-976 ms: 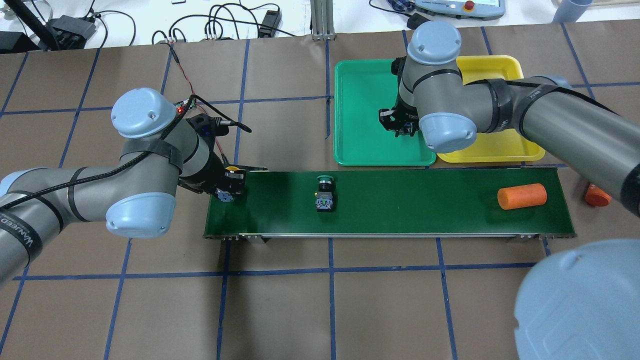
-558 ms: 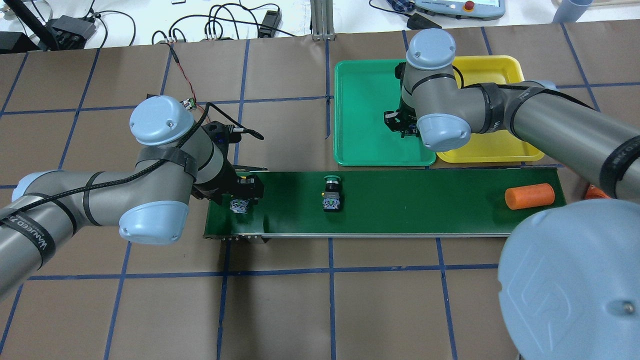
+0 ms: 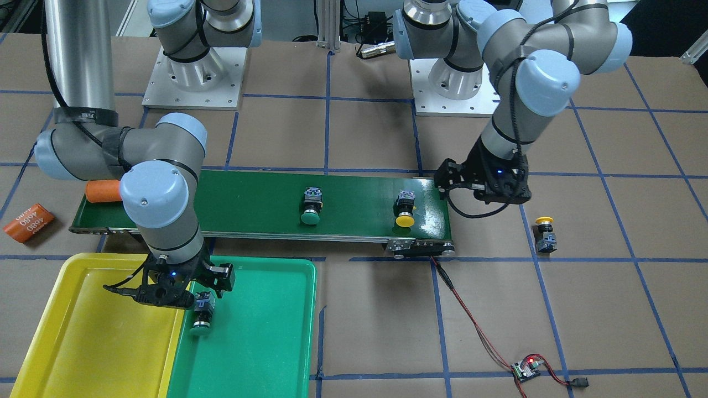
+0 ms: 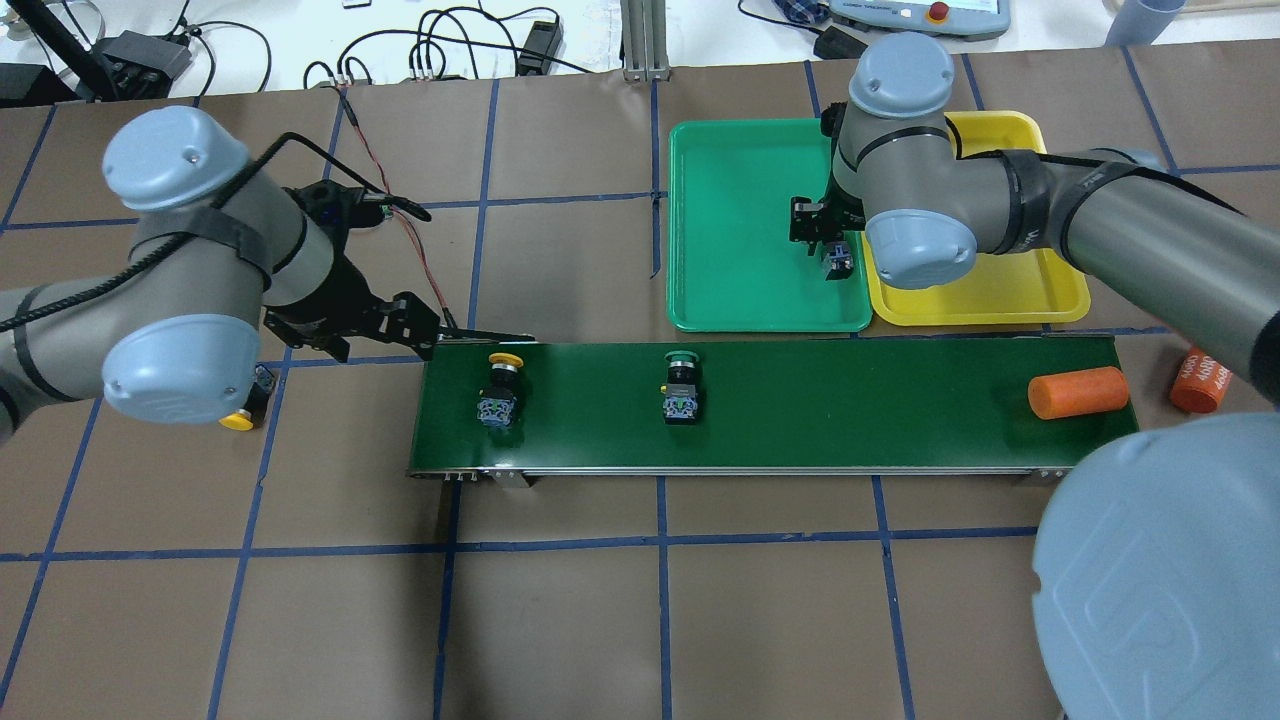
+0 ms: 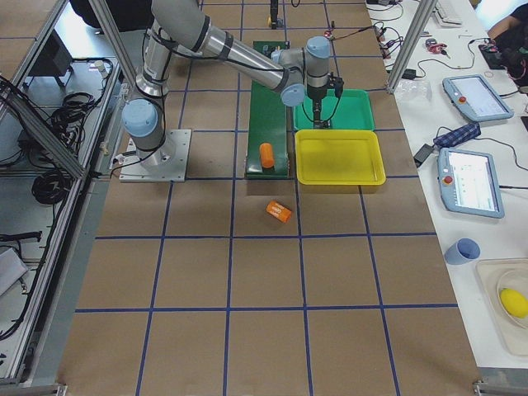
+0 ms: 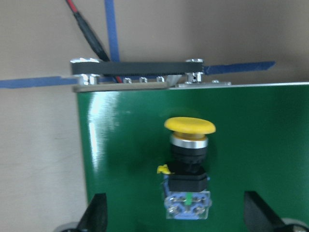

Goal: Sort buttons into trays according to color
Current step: 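Release green button in green tray while left places yellow button on belt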

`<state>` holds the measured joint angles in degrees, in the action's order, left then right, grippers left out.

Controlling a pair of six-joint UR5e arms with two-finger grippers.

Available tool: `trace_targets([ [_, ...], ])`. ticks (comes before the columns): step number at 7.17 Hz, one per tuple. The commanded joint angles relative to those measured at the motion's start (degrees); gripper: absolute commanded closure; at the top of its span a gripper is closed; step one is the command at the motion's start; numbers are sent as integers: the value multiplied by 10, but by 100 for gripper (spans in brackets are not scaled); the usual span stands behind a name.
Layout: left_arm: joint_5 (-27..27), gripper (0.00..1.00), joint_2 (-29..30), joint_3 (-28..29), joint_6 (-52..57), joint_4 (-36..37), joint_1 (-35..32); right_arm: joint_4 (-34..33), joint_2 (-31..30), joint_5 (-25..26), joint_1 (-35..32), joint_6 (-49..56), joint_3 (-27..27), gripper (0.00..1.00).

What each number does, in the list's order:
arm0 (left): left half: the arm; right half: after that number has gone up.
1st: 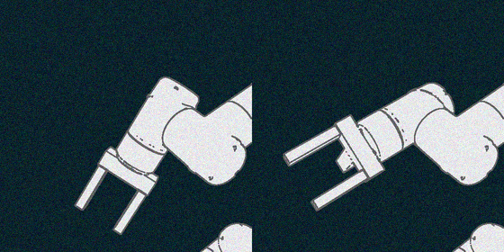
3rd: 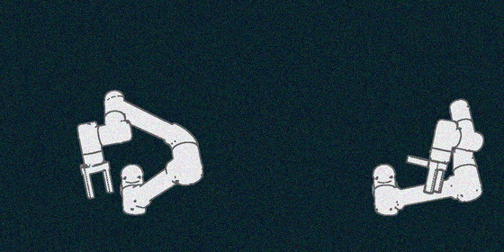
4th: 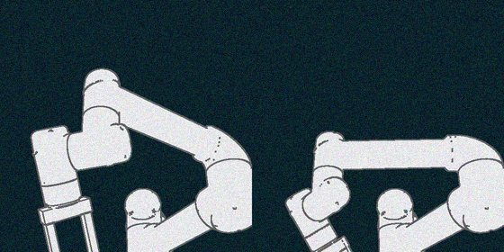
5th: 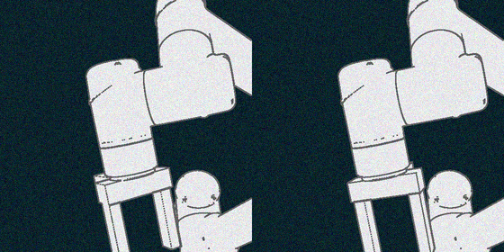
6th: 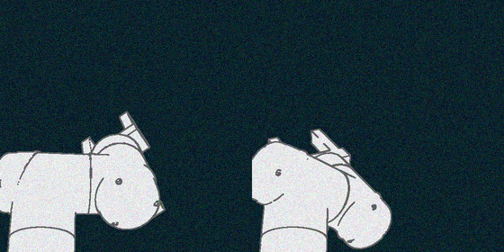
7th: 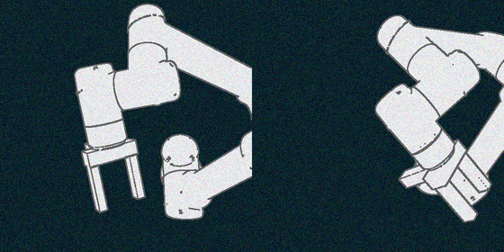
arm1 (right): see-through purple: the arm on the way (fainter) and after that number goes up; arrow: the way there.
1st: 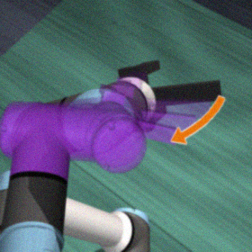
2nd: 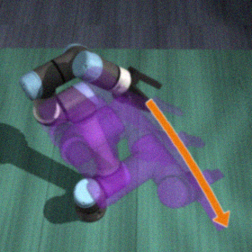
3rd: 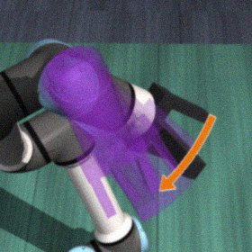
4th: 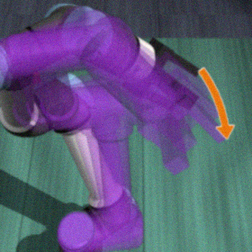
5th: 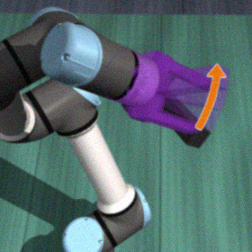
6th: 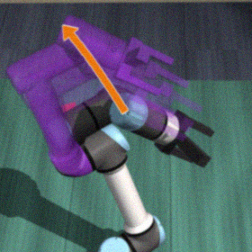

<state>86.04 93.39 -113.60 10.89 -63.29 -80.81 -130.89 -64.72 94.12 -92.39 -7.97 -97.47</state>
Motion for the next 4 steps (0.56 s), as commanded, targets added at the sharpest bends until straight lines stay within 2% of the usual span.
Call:
trace_targets([
  [1, 48, 0, 56, 18, 23, 2, 52, 101, -103, -1, -6, 0, -8, 0],
  [2, 75, 0, 78, 29, 53, 19, 70, 180, -153, -2, -10, -1, -10, 0],
  [3, 72, 0, 101, 31, 98, 36, 107, 238, -189, -12, -17, -19, -25, 0],
  [4, 74, 0, 128, 32, 141, 75, 135, 235, -204, -17, -27, -38, -57, 0],
])
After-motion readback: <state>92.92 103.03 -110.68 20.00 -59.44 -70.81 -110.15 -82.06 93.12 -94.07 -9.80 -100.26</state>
